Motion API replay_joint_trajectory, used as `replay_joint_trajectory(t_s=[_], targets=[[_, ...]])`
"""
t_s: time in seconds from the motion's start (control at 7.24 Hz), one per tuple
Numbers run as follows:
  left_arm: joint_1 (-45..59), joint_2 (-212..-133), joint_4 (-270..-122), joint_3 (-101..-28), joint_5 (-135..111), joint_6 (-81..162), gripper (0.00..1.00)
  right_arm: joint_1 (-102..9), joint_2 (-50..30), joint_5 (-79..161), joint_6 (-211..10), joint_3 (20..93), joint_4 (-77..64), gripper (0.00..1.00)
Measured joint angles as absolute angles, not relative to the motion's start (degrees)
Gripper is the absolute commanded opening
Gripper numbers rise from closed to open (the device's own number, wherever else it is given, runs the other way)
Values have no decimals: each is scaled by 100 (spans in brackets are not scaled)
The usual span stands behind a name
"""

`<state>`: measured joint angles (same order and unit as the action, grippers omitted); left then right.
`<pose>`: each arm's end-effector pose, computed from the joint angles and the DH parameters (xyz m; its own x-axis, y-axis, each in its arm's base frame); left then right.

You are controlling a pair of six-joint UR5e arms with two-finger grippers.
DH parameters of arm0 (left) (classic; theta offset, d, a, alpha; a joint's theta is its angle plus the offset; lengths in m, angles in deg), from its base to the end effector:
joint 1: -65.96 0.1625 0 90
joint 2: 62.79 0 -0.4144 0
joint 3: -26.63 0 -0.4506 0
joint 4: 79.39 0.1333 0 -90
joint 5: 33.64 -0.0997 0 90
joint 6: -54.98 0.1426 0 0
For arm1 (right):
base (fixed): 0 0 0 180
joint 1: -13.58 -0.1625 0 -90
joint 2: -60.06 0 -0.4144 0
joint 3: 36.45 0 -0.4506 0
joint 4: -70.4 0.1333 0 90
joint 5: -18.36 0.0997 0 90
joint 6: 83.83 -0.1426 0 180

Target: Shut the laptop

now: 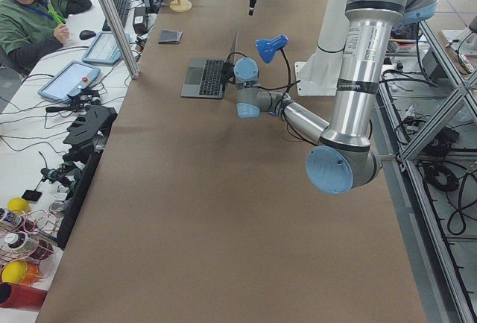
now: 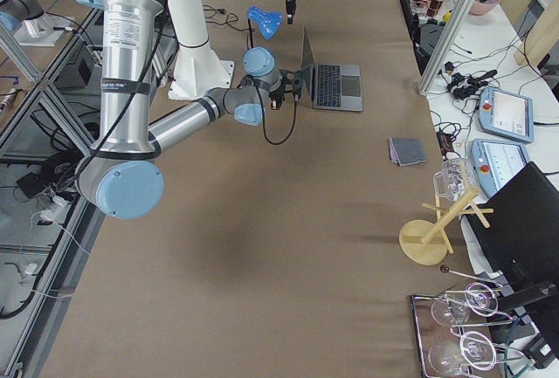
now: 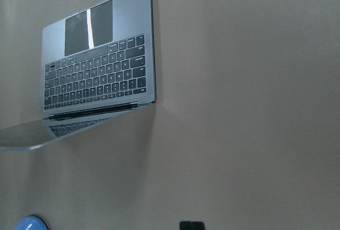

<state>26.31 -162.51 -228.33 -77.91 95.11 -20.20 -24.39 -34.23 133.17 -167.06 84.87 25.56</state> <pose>0.4362 -0.4187 0.3000 0.0930 0.1820 -0.9789 -0.0049 0.9832 0.1823 -0.3680 -0.3804 0.3156 0.2681 0.0735 0.9606 -0.2134 0.9768 -0.0152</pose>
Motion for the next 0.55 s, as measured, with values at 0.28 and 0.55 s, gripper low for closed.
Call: replay_joint_trajectory(t_s=[0.28, 0.55], targets=[[2892, -16498, -22828, -7769, 9265, -2275, 0, -1921, -3120, 12651, -17047, 8534, 2531, 0], [3002, -16635, -22804, -7759, 9107, -2346, 0, -1496, -2766, 12035, -17201, 8495, 2454, 0]])
